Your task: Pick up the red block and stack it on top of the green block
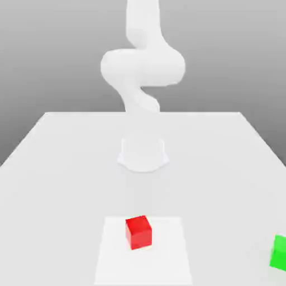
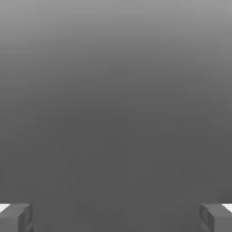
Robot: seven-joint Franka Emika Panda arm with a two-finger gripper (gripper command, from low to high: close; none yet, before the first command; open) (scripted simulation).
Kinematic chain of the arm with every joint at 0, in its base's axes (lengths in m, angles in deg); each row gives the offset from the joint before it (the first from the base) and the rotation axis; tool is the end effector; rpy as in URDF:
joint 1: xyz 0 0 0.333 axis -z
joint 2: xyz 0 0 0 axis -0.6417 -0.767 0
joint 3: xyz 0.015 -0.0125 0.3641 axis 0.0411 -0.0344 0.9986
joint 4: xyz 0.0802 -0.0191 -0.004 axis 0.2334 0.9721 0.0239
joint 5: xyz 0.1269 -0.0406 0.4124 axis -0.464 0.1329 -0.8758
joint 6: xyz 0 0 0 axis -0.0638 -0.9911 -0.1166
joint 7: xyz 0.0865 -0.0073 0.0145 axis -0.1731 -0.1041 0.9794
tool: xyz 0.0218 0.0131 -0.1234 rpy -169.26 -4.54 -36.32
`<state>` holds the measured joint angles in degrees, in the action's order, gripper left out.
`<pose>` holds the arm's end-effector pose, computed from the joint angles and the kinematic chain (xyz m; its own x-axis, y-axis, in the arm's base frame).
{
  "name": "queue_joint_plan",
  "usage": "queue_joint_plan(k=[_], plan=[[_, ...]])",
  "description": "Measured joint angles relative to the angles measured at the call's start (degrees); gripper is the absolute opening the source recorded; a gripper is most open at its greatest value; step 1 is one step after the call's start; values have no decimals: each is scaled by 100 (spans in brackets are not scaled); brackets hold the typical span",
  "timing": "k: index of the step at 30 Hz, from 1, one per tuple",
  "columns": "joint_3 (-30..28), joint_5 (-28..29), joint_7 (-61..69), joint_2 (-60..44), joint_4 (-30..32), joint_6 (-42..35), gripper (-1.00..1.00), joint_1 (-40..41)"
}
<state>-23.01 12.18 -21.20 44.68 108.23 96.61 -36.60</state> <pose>0.3984 0.0085 0.6864 0.4426 -0.7780 0.4459 -0.6041 -0.6262 -0.4928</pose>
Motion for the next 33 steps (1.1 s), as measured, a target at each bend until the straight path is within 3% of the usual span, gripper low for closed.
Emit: queue_joint_plan(k=[9, 16, 26, 33], plan=[[1053, 369, -2544, -1589, 916, 911, 0, 1112], [1513, 586, -4438, -2806, 1614, 1607, 0, 1701], [1617, 53, -6263, -4241, 2478, 2608, 0, 1782], [1232, 802, -6896, -5011, 2359, 3227, 0, 1615]])
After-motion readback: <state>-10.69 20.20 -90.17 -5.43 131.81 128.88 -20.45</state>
